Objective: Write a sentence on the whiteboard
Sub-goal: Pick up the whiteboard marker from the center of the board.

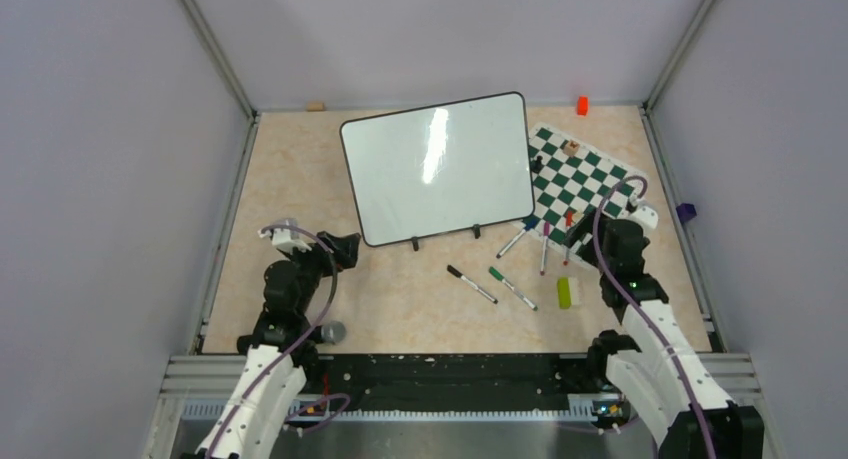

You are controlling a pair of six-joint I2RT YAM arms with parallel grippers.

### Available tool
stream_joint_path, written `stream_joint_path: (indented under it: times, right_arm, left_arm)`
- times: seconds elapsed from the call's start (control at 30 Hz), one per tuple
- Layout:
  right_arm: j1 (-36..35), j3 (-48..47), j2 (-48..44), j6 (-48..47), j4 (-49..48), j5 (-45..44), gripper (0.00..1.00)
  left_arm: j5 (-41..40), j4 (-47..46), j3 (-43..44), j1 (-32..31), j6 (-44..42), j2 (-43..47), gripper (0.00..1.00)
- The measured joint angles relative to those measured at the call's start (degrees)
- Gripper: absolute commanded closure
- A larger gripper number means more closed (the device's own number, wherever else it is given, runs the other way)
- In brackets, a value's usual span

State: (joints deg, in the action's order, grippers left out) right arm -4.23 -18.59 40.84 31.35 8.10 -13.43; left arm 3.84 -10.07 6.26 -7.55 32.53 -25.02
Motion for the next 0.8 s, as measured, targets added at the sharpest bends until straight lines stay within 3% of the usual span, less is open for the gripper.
stream_joint_path:
  times: [0.27, 0.37, 0.47, 0.8]
  right_arm:
    - [-0.92, -16.11, 16.35, -0.57, 10.29, 3.87, 0.20]
    - [-4.15, -17.86, 21.29, -0.81, 13.03, 3.54, 0.23]
    - [-7.19, -18.32, 24.26, -0.83, 14.45, 3.76, 0.33]
    - [-8.87, -19.78, 31.74, -1.14, 14.51, 7.28, 0.39]
  left_arm:
    - [12.15, -9.38, -0.48, -0.17, -0.76, -6.14, 0.06]
    - [15.98, -13.00, -0.48, -0.70, -0.76, -9.92, 0.07]
    - [18.86, -15.63, -0.48, -1.55, -0.76, -13.05, 0.08]
    - [22.38, -20.00, -0.48, -5.35, -1.16, -17.20, 0.09]
